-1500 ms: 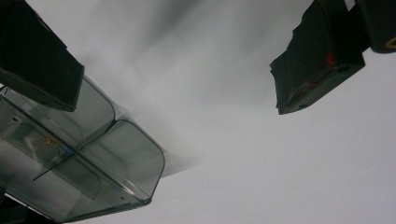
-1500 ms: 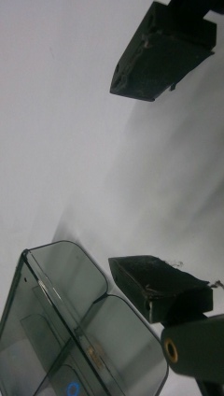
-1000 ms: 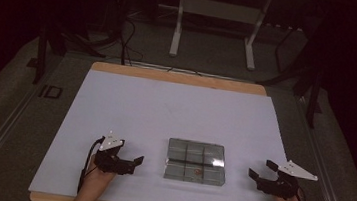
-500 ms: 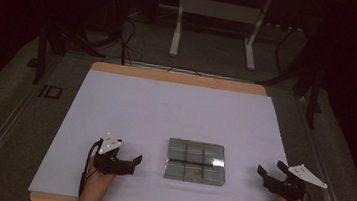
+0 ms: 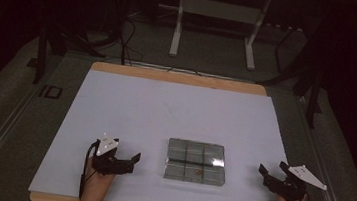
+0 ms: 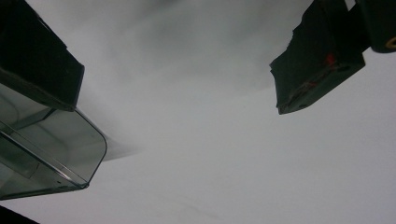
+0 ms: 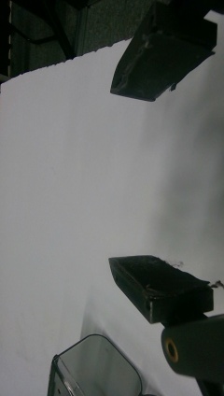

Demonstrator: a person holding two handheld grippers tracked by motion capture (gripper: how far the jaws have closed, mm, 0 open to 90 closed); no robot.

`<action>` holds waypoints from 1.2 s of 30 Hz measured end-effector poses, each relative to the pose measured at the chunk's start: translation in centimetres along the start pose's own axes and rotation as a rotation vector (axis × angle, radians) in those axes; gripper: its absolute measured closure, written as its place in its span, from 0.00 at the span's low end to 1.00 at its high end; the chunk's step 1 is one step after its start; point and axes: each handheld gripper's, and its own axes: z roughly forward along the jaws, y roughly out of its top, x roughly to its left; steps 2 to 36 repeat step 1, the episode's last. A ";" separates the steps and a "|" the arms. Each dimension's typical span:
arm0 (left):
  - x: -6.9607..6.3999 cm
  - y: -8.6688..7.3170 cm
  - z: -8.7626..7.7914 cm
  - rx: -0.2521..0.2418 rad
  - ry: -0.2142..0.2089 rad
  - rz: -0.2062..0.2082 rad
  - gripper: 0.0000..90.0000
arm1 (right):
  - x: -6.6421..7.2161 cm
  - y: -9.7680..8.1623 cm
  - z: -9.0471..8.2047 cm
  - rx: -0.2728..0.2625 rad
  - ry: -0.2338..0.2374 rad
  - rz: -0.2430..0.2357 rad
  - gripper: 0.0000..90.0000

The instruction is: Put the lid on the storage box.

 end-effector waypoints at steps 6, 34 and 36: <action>0.0 0.0 0.0 0.001 0.002 0.001 0.03 | 0.0 0.0 0.0 0.000 -0.002 -0.001 0.16; 0.0 0.0 0.0 0.001 0.002 0.001 0.03 | 0.0 0.0 0.0 0.000 -0.002 -0.001 0.16; 0.0 0.0 0.0 0.001 0.002 0.001 0.03 | 0.0 0.0 0.0 0.000 -0.002 -0.001 0.16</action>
